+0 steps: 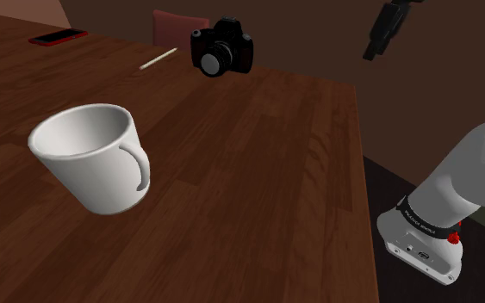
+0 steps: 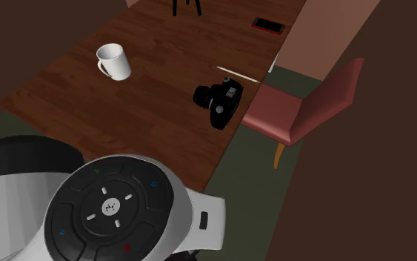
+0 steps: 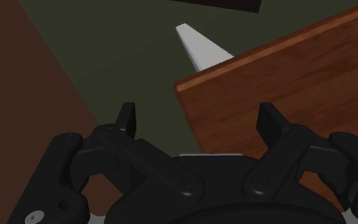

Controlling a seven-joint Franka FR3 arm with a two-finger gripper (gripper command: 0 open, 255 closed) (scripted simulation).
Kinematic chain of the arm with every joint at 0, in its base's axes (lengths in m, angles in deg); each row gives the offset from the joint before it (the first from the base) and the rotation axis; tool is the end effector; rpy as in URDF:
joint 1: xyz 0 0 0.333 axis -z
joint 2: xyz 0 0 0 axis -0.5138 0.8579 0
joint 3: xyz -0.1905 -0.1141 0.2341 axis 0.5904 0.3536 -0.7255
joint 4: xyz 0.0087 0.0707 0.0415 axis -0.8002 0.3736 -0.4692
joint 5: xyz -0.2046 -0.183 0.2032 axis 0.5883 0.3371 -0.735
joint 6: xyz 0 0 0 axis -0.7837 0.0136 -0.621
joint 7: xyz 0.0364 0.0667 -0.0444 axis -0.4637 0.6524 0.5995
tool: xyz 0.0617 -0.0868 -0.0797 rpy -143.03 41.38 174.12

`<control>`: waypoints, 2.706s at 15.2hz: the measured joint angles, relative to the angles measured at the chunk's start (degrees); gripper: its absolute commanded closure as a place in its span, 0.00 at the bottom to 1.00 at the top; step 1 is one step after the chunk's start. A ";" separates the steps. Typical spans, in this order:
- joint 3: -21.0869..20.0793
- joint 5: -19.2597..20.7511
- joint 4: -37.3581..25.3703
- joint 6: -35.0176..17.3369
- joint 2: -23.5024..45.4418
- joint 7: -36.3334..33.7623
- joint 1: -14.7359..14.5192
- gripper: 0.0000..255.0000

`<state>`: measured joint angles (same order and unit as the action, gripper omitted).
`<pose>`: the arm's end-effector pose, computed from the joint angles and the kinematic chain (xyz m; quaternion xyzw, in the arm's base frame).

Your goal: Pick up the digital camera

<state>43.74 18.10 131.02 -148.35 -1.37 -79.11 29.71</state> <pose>0.2473 0.0110 0.5866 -0.9972 -0.0605 -0.0078 0.0431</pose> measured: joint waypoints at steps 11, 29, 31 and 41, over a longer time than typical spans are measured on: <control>-12.53 -8.66 -10.33 -1.05 10.65 -26.37 2.24 0.00; -29.35 -1.70 -53.84 -0.61 51.69 -80.11 4.01 0.00; -29.70 0.83 -60.59 0.70 57.21 -85.53 2.06 0.00; -29.31 0.49 -54.51 -5.22 56.99 -86.46 2.43 1.00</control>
<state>14.43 18.59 76.50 -153.57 55.61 -165.56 32.14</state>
